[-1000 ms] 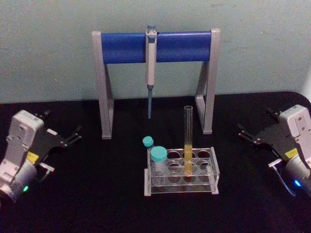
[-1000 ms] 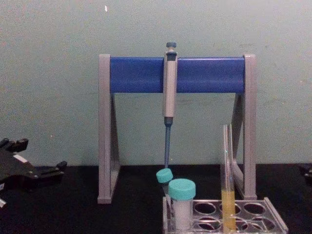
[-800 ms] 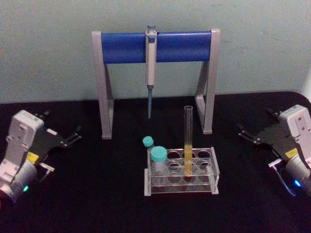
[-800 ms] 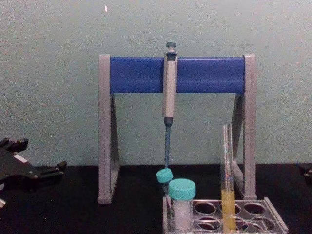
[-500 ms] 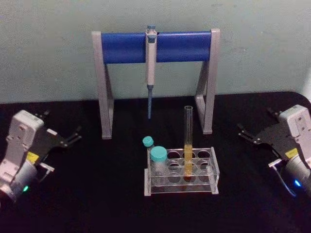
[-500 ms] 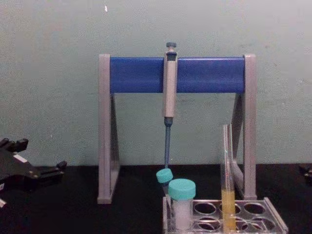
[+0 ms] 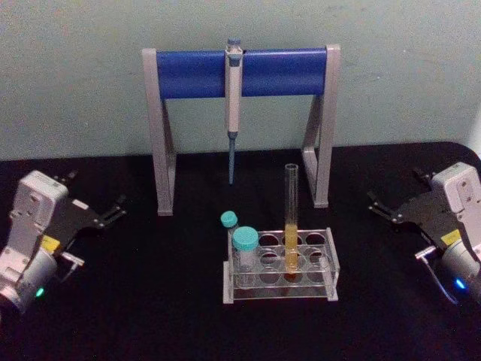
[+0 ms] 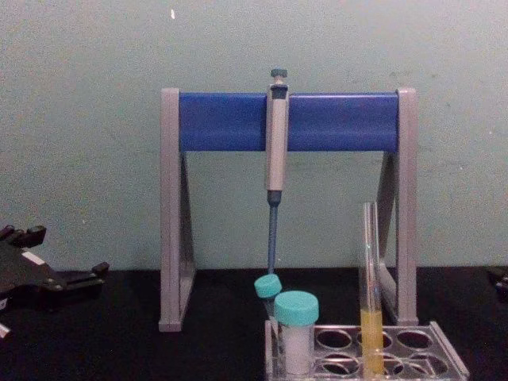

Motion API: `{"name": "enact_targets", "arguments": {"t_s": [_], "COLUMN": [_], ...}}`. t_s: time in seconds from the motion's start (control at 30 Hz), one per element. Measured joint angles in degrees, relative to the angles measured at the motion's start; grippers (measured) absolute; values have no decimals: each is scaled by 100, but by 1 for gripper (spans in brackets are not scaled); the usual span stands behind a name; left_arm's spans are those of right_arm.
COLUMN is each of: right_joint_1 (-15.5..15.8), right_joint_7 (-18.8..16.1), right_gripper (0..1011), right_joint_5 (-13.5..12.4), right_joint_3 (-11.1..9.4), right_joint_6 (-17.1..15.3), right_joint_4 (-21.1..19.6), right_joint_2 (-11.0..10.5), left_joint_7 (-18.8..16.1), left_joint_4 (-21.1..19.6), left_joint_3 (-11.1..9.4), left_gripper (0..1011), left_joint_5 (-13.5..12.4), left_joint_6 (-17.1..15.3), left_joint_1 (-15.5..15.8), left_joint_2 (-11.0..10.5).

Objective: Pick up the test tube from the test tube rack, shake it, then place it back into the test tube rack.

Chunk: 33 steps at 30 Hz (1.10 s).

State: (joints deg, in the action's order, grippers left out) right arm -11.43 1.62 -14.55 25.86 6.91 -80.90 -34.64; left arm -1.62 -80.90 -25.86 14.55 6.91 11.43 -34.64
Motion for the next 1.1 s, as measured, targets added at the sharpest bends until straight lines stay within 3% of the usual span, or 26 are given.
{"name": "enact_targets", "arguments": {"t_s": [1.1], "right_joint_1": [0], "right_joint_7": [0], "right_gripper": [1000], "right_joint_5": [0], "right_joint_3": [0], "right_joint_6": [0], "right_joint_4": [0], "right_joint_2": [0], "left_joint_7": [0], "left_joint_4": [0], "left_joint_3": [0], "left_gripper": [1010], "left_joint_5": [0], "left_joint_6": [0], "left_joint_1": [0], "left_joint_2": [0]}}
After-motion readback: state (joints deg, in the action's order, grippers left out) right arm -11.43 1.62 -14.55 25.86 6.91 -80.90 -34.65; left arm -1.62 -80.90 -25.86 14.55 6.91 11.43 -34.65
